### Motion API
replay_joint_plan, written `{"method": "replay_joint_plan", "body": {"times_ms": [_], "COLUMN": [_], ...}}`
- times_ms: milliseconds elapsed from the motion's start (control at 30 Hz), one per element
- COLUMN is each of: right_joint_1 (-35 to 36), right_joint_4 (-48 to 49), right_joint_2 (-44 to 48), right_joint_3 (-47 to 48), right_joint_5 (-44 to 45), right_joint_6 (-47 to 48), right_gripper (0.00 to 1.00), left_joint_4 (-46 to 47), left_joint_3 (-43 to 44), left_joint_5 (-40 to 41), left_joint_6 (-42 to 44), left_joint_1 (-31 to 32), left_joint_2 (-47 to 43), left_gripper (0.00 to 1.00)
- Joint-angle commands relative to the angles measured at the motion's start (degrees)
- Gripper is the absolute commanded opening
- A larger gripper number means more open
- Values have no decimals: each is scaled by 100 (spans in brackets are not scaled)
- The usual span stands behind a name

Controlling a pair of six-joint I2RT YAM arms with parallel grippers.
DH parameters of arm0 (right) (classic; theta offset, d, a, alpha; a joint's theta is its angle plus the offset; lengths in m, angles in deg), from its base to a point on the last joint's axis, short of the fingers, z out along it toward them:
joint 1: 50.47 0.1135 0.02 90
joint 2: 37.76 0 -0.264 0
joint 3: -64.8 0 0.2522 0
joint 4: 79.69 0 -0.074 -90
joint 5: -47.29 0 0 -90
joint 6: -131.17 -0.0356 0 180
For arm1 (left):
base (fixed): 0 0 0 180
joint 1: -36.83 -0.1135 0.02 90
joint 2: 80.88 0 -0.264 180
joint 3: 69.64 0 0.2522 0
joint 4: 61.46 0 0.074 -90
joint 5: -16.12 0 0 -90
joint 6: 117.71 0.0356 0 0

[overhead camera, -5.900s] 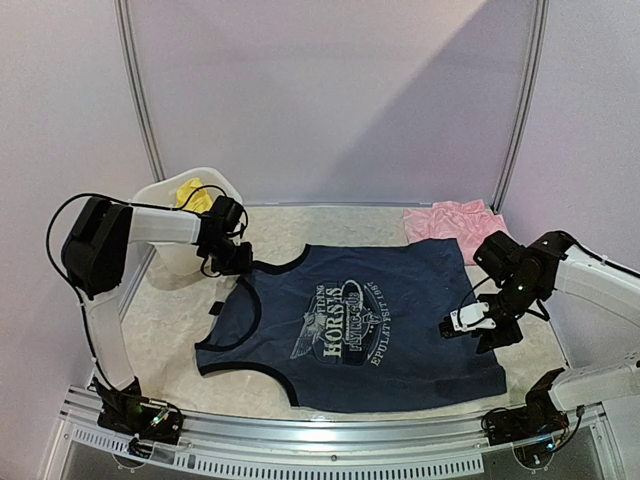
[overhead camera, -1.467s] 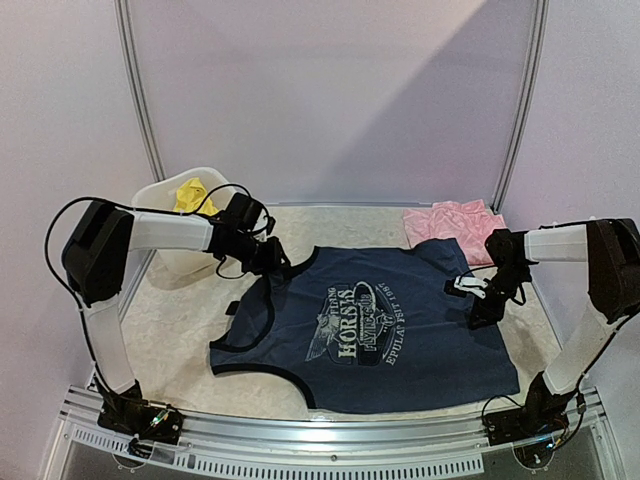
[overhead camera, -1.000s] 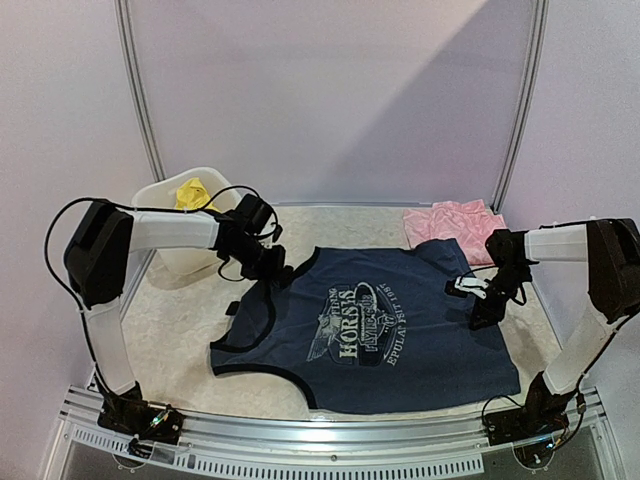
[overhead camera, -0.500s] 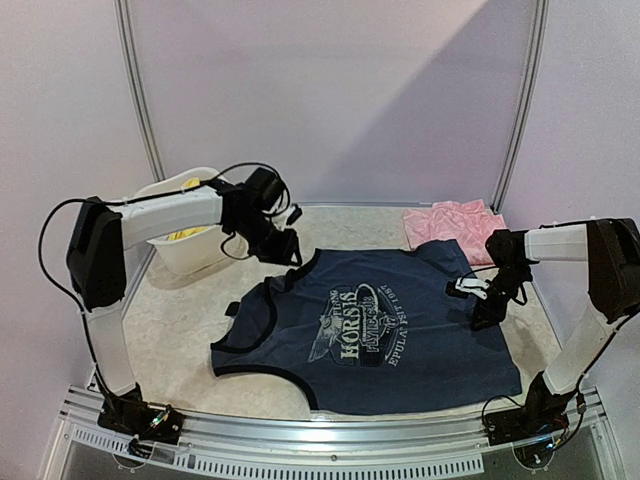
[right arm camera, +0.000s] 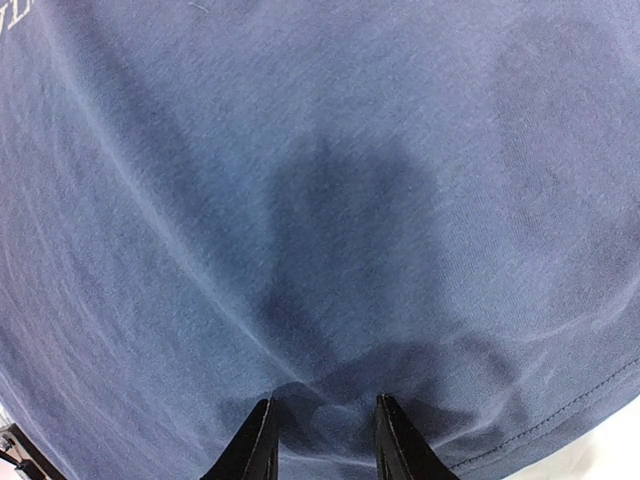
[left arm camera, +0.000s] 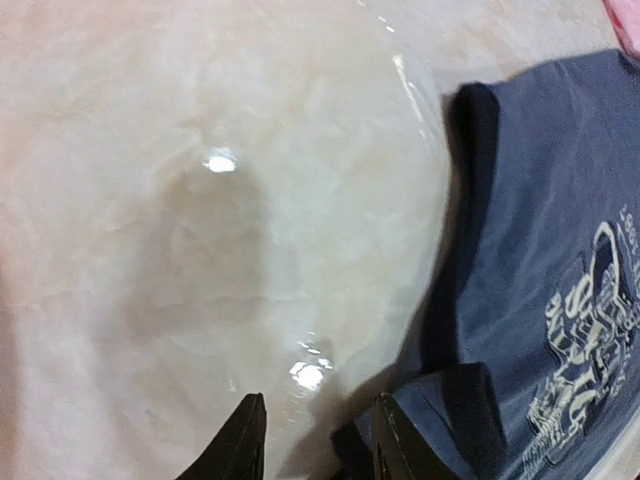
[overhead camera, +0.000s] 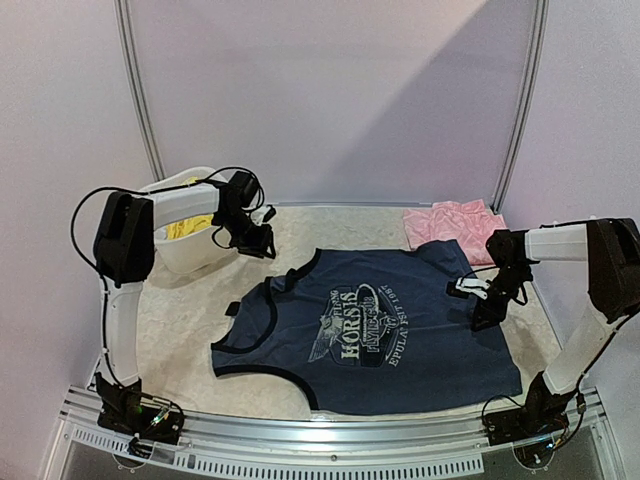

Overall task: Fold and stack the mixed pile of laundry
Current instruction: Smooth out the flattened tank top at the center of the board.

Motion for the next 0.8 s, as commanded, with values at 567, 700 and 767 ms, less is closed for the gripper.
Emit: {"method": "replay_joint_plan", "body": {"times_ms": [567,700,767], "right_joint_1": [-49,-46,-44], "right_joint_4": [-414,-389,-374], "right_joint_2": [-30,-17,-17], "right_joint_3": [-264,-303,-318], "right_joint_5": [89,87,83], "right_joint_6": [-39,-39,-47], "right_gripper": [34,34,34], "left_joint_4": [-508,-523,-562], "left_joint_3": [116,102,94], "left_joint_5": [-1430,-1800,-1937], "left_joint_6": [945,1033,1166], "left_joint_1": [345,425,470], "left_joint_2": [552,585,591], "left_gripper": [40,40,38]}}
